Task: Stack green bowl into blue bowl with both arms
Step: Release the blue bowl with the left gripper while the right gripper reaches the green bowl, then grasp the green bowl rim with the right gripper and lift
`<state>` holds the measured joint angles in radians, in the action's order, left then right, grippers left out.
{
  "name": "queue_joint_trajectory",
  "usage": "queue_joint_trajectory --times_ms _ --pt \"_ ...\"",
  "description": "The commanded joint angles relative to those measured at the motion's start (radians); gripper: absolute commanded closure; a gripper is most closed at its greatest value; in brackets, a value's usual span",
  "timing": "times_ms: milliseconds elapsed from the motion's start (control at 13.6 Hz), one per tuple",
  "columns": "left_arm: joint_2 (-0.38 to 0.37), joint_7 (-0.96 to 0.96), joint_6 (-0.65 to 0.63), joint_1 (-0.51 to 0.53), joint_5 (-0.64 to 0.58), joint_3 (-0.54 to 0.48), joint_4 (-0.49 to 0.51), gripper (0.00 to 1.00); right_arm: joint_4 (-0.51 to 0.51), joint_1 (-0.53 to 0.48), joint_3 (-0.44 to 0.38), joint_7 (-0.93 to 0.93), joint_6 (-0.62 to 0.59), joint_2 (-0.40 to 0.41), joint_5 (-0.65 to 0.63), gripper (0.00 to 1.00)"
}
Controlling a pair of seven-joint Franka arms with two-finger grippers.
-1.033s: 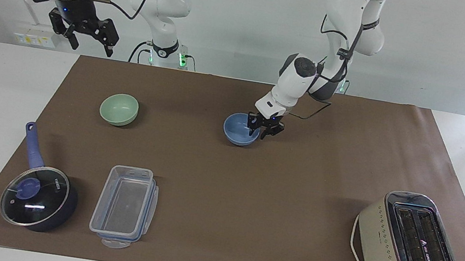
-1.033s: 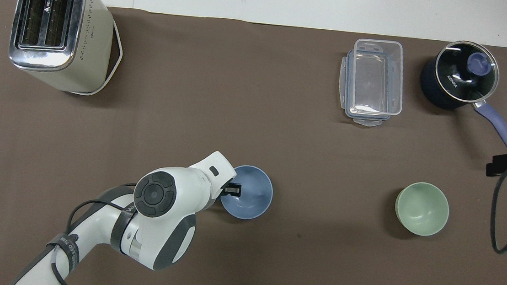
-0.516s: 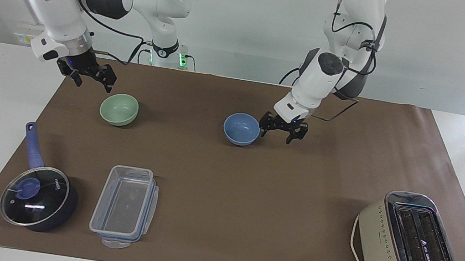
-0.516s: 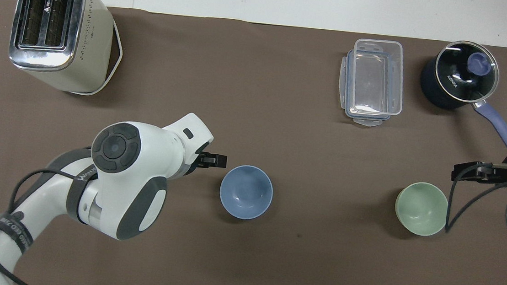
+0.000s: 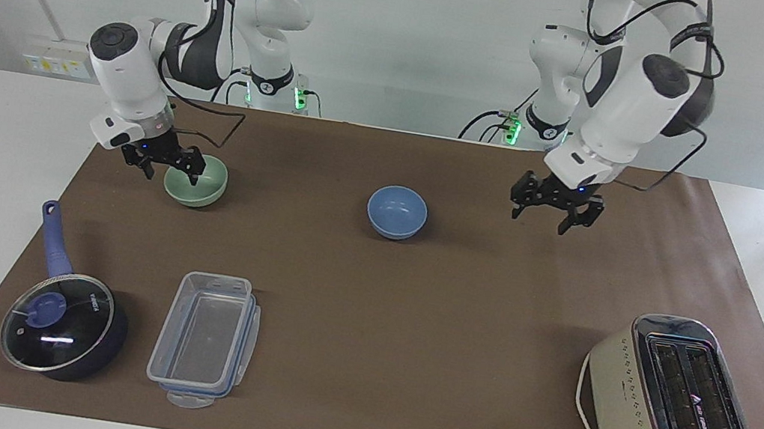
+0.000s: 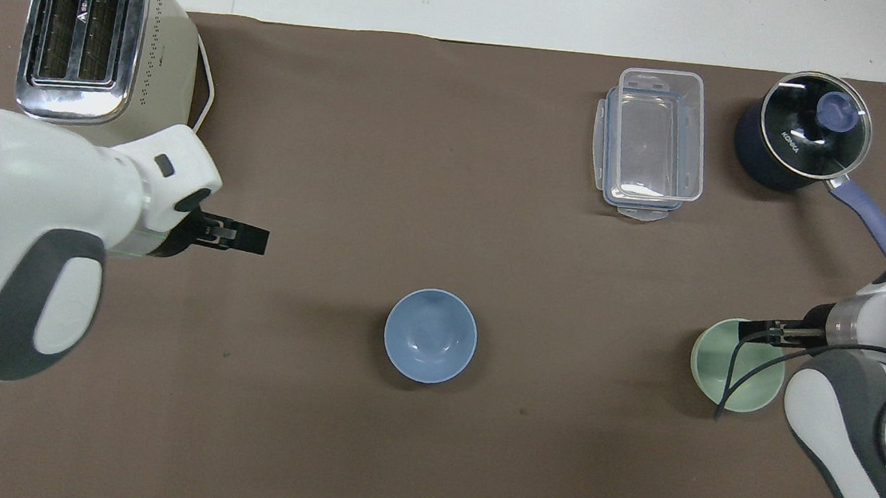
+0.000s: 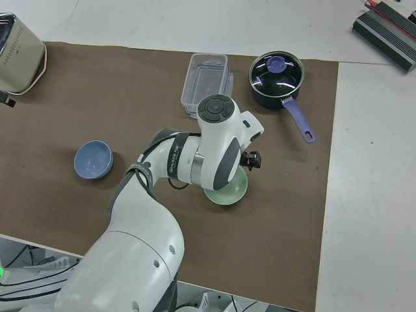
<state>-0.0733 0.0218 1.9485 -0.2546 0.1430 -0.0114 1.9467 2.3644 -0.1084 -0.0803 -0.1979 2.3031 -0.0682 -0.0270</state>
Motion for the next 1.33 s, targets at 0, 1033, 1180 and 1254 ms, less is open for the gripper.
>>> queue_joint_trajectory --times_ms 0,1033,1180,1254 --pt "0.013 0.114 -0.152 0.092 -0.022 0.013 -0.126 0.00 0.067 -0.053 0.004 -0.086 0.071 -0.001 0.001 0.00" --pt "0.043 0.216 -0.437 0.158 -0.109 0.008 -0.362 0.00 0.050 -0.063 0.004 -0.094 0.032 -0.001 0.009 1.00" --pt "0.043 0.213 -0.438 0.158 -0.109 0.008 -0.359 0.00 -0.019 -0.056 0.005 -0.089 -0.077 0.002 0.009 1.00" --pt "0.043 0.214 -0.438 0.158 -0.109 0.008 -0.359 0.00 -0.049 -0.051 0.007 -0.090 -0.099 0.001 0.009 1.00"
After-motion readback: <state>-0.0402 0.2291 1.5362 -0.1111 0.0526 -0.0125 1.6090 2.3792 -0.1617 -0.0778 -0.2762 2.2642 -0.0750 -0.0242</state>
